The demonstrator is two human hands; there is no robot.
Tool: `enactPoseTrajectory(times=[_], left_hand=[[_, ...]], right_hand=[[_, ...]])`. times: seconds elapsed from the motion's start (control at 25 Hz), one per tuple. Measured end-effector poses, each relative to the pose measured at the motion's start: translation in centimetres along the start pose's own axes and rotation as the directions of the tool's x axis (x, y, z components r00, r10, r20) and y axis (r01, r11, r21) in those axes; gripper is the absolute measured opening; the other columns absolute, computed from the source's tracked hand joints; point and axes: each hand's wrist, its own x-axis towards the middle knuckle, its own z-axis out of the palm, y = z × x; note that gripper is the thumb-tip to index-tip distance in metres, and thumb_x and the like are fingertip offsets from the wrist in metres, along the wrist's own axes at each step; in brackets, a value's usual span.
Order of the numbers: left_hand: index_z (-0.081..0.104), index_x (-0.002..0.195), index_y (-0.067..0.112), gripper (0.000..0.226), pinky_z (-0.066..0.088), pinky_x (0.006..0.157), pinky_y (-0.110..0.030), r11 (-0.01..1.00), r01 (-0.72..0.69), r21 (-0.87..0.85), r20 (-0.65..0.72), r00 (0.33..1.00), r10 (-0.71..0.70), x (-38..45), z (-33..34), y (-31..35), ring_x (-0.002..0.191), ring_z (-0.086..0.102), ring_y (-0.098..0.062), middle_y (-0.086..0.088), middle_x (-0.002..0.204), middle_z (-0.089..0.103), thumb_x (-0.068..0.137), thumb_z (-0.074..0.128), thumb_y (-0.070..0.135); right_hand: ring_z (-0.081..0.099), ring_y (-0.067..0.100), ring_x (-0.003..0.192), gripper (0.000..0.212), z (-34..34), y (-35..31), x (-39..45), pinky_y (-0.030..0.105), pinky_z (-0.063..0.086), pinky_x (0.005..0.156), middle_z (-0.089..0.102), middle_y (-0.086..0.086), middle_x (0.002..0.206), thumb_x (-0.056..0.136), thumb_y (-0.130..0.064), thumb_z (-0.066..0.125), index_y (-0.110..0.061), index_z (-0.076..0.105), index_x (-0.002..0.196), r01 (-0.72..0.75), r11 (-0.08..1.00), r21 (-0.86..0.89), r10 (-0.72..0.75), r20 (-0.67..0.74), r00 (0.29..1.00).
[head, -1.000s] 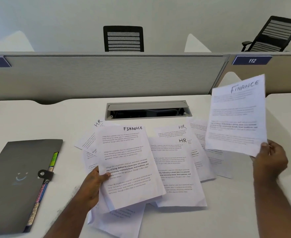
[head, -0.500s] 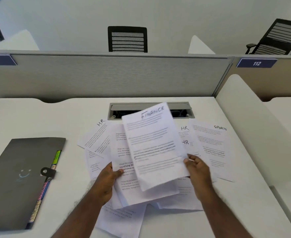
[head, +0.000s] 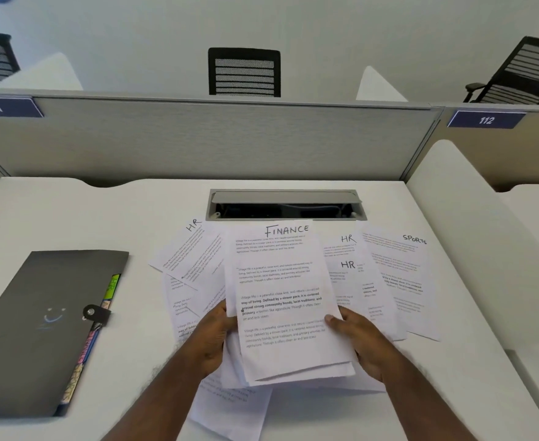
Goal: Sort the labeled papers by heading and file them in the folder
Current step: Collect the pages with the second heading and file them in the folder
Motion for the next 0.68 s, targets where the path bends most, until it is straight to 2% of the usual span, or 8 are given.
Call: enactPoseTrajectory(times=[0.08, 0.16, 0.24, 0.28, 0.32, 0.44, 0.56, 0.68], left_hand=[[0.068, 0.123, 0.013, 0.038, 0.059, 0.087, -0.043, 1.0, 0.021, -0.004, -0.001, 1.0, -0.021, 0.1, 0.3, 0.3, 0.106, 0.072, -0.031, -0.011, 0.117, 0.074, 0.086, 0.071, 0.019], [0.066, 0.121, 0.014, 0.025, 0.06, 0.078, -0.039, 0.996, 0.08, 0.047, -0.111, 0.991, -0.074, 0.2, 0.2, 0.6, 0.097, 0.073, -0.029, -0.009, 0.113, 0.075, 0.098, 0.057, 0.02], [0.063, 0.12, 0.015, 0.024, 0.059, 0.076, -0.04, 0.949, 0.12, 0.29, -0.373, 0.928, -0.003, 0.8, -1.1, 0.4, 0.09, 0.071, -0.029, -0.007, 0.112, 0.072, 0.1, 0.056, 0.024], [0.061, 0.123, 0.015, 0.027, 0.059, 0.081, -0.043, 0.883, 0.153, 0.444, -0.49, 0.867, 0.095, 1.1, -2.0, 0.2, 0.094, 0.07, -0.03, -0.008, 0.116, 0.068, 0.098, 0.057, 0.024], [0.058, 0.128, 0.016, 0.033, 0.056, 0.091, -0.046, 0.794, 0.199, 0.575, -0.538, 0.823, 0.182, 1.3, -2.9, 0.0, 0.103, 0.067, -0.032, -0.01, 0.126, 0.062, 0.097, 0.059, 0.025], [0.047, 0.142, 0.017, 0.062, 0.041, 0.109, -0.05, 0.535, 0.344, 0.772, -0.515, 0.832, 0.207, 1.6, -4.4, -0.4, 0.132, 0.049, -0.037, -0.013, 0.146, 0.042, 0.089, 0.067, 0.042], [0.044, 0.139, 0.018, 0.081, 0.043, 0.104, -0.05, 0.325, 0.429, 0.843, -0.491, 0.86, 0.14, 1.3, -4.3, -1.2, 0.132, 0.042, -0.032, -0.009, 0.139, 0.042, 0.076, 0.074, 0.059], [0.038, 0.137, 0.015, 0.09, 0.046, 0.1, -0.049, 0.265, 0.452, 0.851, -0.501, 0.852, 0.154, 1.0, -3.8, -1.9, 0.128, 0.044, -0.03, -0.008, 0.135, 0.043, 0.07, 0.08, 0.057]], right_hand=[[0.068, 0.02, 0.108, 0.028, -0.7, 1.0, 0.3, 0.038, 0.052, 0.096, 0.071, -0.001, 0.119, 0.095, -0.01, 0.056, -0.017, 0.063, 0.12, 0.022, 0.999, -0.037, -0.022, 0.008, 1.0], [0.067, 0.022, 0.108, 0.028, -1.6, 1.7, 0.7, 0.035, 0.054, 0.094, 0.071, 0.002, 0.118, 0.092, -0.006, 0.058, -0.015, 0.065, 0.118, 0.087, 0.995, -0.048, -0.091, -0.082, 0.992], [0.069, 0.024, 0.102, 0.027, -2.9, 2.0, 0.8, 0.025, 0.057, 0.084, 0.072, 0.007, 0.115, 0.091, -0.003, 0.059, -0.011, 0.066, 0.116, 0.16, 0.987, -0.02, -0.16, -0.249, 0.955], [0.069, 0.024, 0.098, 0.027, -3.7, 2.0, 0.8, 0.02, 0.057, 0.079, 0.072, 0.008, 0.113, 0.091, -0.003, 0.059, -0.01, 0.066, 0.116, 0.182, 0.983, -0.006, -0.173, -0.344, 0.923], [0.068, 0.024, 0.095, 0.026, -4.6, 1.9, 0.8, 0.018, 0.057, 0.075, 0.071, 0.01, 0.113, 0.092, -0.002, 0.058, -0.009, 0.066, 0.115, 0.197, 0.98, 0.013, -0.173, -0.425, 0.889], [0.064, 0.03, 0.095, 0.026, -6.7, 1.4, 0.3, 0.029, 0.058, 0.066, 0.068, 0.013, 0.114, 0.093, -0.003, 0.055, -0.009, 0.063, 0.117, 0.23, 0.968, 0.104, -0.138, -0.546, 0.827], [0.063, 0.026, 0.091, 0.026, -7.5, 0.8, -0.5, 0.029, 0.051, 0.06, 0.067, 0.008, 0.107, 0.095, -0.005, 0.054, -0.01, 0.062, 0.119, 0.241, 0.962, 0.132, -0.12, -0.586, 0.801], [0.062, 0.03, 0.099, 0.023, -7.5, 1.1, -0.7, 0.03, 0.05, 0.067, 0.067, 0.009, 0.112, 0.095, -0.005, 0.054, -0.014, 0.063, 0.114, 0.243, 0.964, 0.105, -0.133, -0.6, 0.789]])
